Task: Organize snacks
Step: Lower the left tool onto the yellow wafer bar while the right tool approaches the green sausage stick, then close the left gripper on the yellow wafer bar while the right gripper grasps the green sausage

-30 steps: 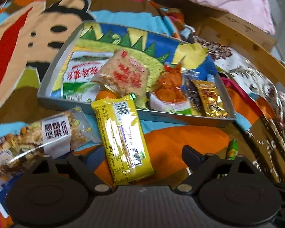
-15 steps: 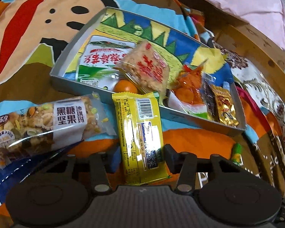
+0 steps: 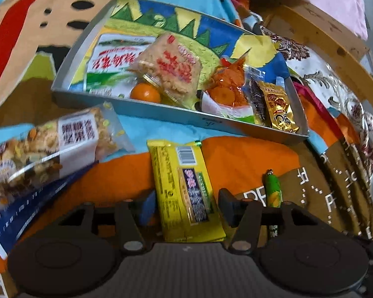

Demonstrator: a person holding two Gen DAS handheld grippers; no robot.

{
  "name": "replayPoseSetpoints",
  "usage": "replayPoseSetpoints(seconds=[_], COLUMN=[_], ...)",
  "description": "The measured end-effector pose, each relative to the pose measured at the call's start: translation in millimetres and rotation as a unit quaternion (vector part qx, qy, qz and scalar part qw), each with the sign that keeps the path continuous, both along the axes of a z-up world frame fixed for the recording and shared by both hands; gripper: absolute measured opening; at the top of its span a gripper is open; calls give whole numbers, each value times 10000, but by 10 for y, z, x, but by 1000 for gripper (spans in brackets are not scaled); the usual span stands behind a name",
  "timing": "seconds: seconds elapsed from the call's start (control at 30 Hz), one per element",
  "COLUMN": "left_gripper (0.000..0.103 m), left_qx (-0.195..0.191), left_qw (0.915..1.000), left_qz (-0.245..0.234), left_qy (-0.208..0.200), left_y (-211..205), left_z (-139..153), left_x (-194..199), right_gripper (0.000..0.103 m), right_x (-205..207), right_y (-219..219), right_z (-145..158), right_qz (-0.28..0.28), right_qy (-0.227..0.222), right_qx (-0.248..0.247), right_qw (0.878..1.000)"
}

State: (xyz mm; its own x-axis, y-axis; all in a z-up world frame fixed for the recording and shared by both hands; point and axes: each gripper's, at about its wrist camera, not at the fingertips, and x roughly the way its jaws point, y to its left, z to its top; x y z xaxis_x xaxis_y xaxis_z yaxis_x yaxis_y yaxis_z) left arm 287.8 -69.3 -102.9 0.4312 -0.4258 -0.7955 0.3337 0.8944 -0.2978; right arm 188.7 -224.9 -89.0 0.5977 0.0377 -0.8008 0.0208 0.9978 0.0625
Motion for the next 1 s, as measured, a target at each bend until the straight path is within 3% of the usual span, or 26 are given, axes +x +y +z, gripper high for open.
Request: replayPoseSetpoints(seconds=[0.13, 0.23, 0.27, 0.4, 0.53, 0.7, 1.0], left_gripper=[62, 59, 58, 57, 57, 57, 57], left_qx=[343, 635, 690, 617, 450, 193, -194], left_qw=[9991, 9965, 9958, 9967, 9982, 9988, 9969], left_qz=[-177, -353, -390, -335, -162, 42, 314], left_qy=[-190, -403, -449, -401, -351, -455, -700], left_y=[-114, -197, -213, -182, -110, 2, 156], left_z=[-38, -46, -39, -7, 54, 210, 468], left_x=[-8, -69, -87, -118, -148, -217, -286], right_gripper=[47, 31, 31, 27, 21, 19, 19], right_x=[54, 55, 53, 18, -52, -144, -230], right_y=[35, 100, 116, 205, 371, 516, 595], right_z=[-58, -80, -79, -79, -84, -137, -111], right_qz=[4, 136, 182, 410, 769, 1168, 1313], right_qy=[-36, -87, -106, -197, -485, -855, -1333], right_qx=[-108, -394, -473, -912, -1798, -2799, -3386], right_qw=[9999, 9991, 9987, 9948, 9795, 9491, 9221])
